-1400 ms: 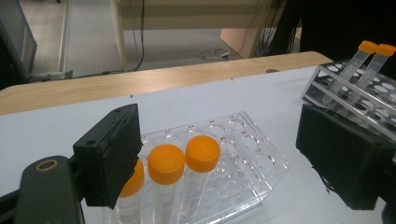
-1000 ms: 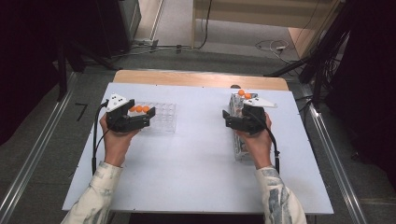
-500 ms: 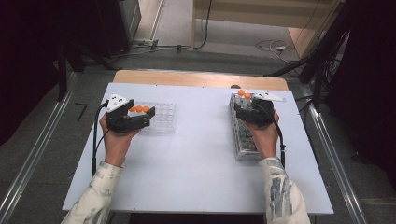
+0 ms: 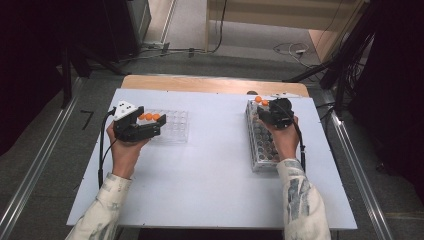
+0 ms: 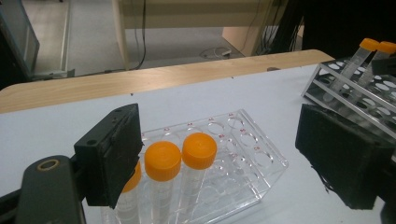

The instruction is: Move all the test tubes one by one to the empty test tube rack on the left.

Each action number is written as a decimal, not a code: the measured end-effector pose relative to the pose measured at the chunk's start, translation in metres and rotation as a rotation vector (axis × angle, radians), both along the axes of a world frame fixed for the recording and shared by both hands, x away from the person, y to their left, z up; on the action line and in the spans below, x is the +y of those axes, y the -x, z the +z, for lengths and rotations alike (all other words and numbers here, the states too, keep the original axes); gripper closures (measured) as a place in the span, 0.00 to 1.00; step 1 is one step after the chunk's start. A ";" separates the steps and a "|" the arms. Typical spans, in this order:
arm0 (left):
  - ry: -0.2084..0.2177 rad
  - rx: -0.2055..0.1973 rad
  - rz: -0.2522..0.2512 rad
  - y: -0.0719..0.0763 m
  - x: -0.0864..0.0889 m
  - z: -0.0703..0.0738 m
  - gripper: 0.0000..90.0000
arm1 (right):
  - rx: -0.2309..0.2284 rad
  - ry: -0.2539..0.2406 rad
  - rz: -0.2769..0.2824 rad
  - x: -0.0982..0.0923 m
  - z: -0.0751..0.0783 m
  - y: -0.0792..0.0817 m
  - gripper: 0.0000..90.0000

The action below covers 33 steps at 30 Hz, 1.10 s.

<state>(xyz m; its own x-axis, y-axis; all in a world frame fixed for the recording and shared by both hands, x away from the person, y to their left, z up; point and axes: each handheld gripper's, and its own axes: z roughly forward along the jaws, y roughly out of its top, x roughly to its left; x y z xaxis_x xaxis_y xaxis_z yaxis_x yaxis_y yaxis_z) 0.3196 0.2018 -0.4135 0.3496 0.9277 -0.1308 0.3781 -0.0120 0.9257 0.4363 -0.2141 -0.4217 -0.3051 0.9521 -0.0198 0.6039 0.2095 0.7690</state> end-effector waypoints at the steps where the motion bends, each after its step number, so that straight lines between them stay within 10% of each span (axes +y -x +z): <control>1: 0.000 -0.001 0.001 0.000 0.000 0.000 0.17 | 0.002 0.001 0.001 0.000 -0.001 -0.002 0.58; 17: 0.000 0.003 -0.005 0.001 0.000 0.000 0.17 | 0.024 0.017 0.011 0.006 -0.008 -0.010 0.79; 33: 0.006 0.003 -0.009 0.001 -0.001 0.001 0.17 | -0.080 -0.053 0.032 -0.007 0.017 0.007 0.79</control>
